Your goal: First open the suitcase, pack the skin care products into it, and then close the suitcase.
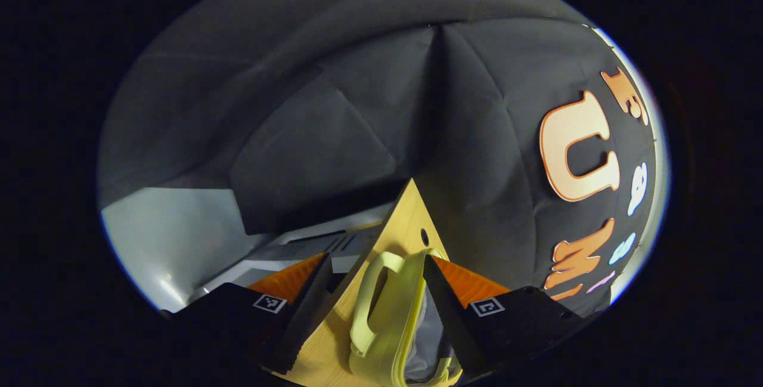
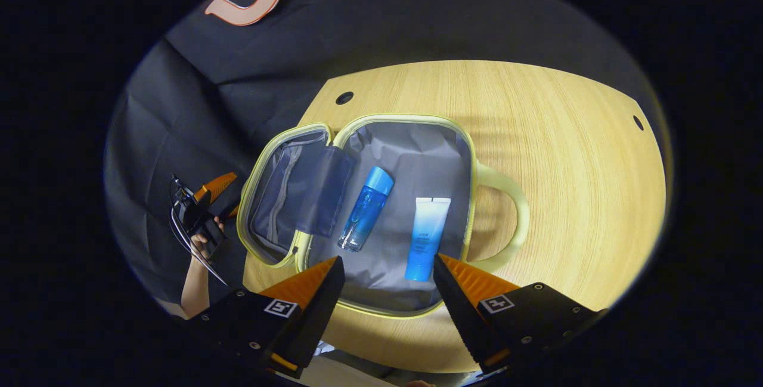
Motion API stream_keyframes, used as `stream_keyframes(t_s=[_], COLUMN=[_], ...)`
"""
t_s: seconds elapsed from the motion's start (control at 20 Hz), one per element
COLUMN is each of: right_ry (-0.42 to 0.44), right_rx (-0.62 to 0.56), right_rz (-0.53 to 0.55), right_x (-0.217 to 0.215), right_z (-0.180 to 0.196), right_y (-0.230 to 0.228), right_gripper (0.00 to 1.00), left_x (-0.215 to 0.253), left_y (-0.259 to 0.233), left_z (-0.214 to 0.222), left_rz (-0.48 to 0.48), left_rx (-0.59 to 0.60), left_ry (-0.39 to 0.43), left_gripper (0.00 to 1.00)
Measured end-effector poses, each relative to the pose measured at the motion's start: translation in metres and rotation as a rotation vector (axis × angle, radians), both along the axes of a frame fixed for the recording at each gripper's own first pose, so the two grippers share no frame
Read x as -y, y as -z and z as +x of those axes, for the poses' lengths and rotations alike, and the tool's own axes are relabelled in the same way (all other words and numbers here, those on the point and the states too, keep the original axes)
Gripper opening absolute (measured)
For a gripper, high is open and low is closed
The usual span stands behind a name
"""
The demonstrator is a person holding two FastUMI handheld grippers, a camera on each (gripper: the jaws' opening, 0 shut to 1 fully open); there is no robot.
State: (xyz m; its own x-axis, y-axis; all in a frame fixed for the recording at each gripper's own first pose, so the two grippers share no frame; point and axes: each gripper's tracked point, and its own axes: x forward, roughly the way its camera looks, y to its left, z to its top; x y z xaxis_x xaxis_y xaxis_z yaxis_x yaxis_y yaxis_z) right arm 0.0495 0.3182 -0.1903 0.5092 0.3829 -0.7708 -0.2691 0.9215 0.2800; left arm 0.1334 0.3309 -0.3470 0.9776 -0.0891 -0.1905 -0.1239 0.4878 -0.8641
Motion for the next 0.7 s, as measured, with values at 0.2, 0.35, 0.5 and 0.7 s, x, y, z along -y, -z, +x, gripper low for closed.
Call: stream_keyframes(t_s=[0.2, 0.35, 0.5, 0.7], right_ry=[0.026, 0.033, 0.032, 0.032], right_rx=[-0.015, -0.017, -0.009, 0.018], right_rz=[0.008, 0.010, 0.018, 0.056], right_x=[0.005, 0.008, 0.009, 0.008], right_z=[0.003, 0.006, 0.010, 0.015], right_y=[0.005, 0.007, 0.006, -0.004], right_gripper=[0.96, 0.96, 0.96, 0.96], left_x=[0.007, 0.012, 0.016, 0.028], left_y=[0.017, 0.007, -0.004, -0.037], left_z=[0.011, 0.012, 0.004, -0.014], left_rz=[0.073, 0.113, 0.207, 0.404], left_rx=[-0.064, -0.045, -0.075, -0.127], left_ry=[0.063, 0.071, 0.081, 0.109], left_gripper=[0.62, 0.13, 0.07, 0.06])
